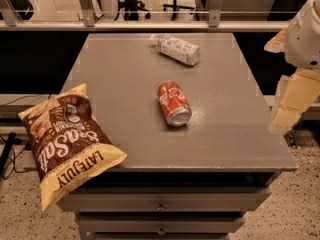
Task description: Place coke can upright
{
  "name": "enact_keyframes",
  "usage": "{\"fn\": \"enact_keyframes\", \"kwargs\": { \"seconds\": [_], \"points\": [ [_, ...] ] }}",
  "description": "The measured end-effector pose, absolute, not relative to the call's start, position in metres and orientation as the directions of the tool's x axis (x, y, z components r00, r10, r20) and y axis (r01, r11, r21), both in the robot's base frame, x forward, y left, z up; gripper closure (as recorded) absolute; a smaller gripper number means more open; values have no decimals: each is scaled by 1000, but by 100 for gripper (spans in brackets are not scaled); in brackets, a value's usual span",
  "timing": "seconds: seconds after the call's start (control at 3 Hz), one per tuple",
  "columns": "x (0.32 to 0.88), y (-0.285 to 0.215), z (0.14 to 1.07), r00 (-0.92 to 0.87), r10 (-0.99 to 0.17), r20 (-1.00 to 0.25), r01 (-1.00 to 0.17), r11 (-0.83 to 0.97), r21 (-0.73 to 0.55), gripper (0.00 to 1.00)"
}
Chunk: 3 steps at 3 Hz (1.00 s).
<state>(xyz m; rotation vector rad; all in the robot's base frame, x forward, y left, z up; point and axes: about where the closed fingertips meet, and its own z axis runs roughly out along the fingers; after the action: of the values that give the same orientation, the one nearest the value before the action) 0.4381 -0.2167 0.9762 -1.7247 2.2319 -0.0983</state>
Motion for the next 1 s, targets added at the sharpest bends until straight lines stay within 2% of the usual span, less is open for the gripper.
{"fn": "enact_keyframes", "kwargs": {
  "seconds": [0.33, 1.0],
  "points": [
    [442, -208, 977, -230, -949, -214, -927, 281, -247, 0],
    [478, -117, 947, -298, -925, -234, -925, 340, -166, 0]
  ]
}}
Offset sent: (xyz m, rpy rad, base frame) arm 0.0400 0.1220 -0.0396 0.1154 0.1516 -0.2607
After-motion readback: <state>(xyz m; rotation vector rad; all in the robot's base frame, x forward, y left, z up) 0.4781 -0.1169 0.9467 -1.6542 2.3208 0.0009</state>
